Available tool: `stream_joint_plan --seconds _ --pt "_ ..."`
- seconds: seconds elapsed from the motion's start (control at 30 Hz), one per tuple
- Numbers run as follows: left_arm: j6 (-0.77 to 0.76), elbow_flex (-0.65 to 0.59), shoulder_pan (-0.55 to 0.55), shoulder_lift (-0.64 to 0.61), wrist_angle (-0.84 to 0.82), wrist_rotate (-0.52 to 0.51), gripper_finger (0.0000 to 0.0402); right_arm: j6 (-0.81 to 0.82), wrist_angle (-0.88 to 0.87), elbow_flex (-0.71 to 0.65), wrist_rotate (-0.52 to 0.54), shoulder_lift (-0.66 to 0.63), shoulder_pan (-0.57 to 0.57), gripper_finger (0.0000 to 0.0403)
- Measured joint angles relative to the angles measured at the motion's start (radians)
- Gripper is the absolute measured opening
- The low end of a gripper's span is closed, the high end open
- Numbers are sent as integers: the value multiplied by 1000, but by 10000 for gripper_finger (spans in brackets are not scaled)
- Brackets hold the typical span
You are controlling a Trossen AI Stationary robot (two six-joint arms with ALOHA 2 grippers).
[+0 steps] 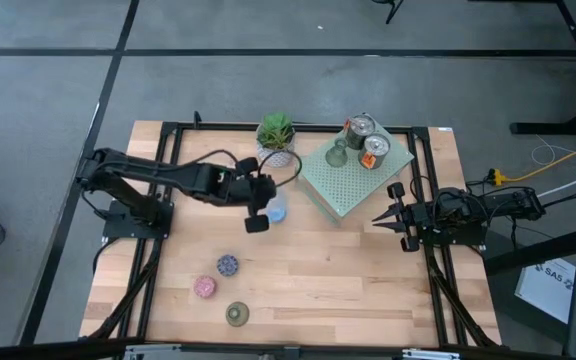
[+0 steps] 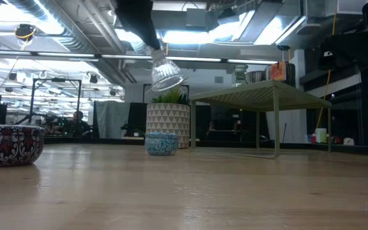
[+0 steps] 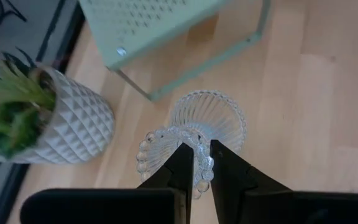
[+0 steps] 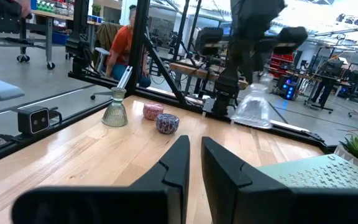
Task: Pick & Place candle stick holders
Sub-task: Align the transparent glass candle holder with the other green glass candle holder on the shelf
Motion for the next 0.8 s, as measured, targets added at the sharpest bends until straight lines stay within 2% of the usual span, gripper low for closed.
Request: stream_joint_plan --seconds 0.2,0.37,0.63,0.8 --pt "82 43 52 3 42 22 28 0 0 0 0 0 0 43" --pt "167 123 84 82 55 51 28 0 0 0 0 0 0 43" --pt "360 399 127 302 28 153 28 0 0 0 0 0 0 43" --pt "430 587 150 406 -3 222 28 0 0 0 0 0 0 43"
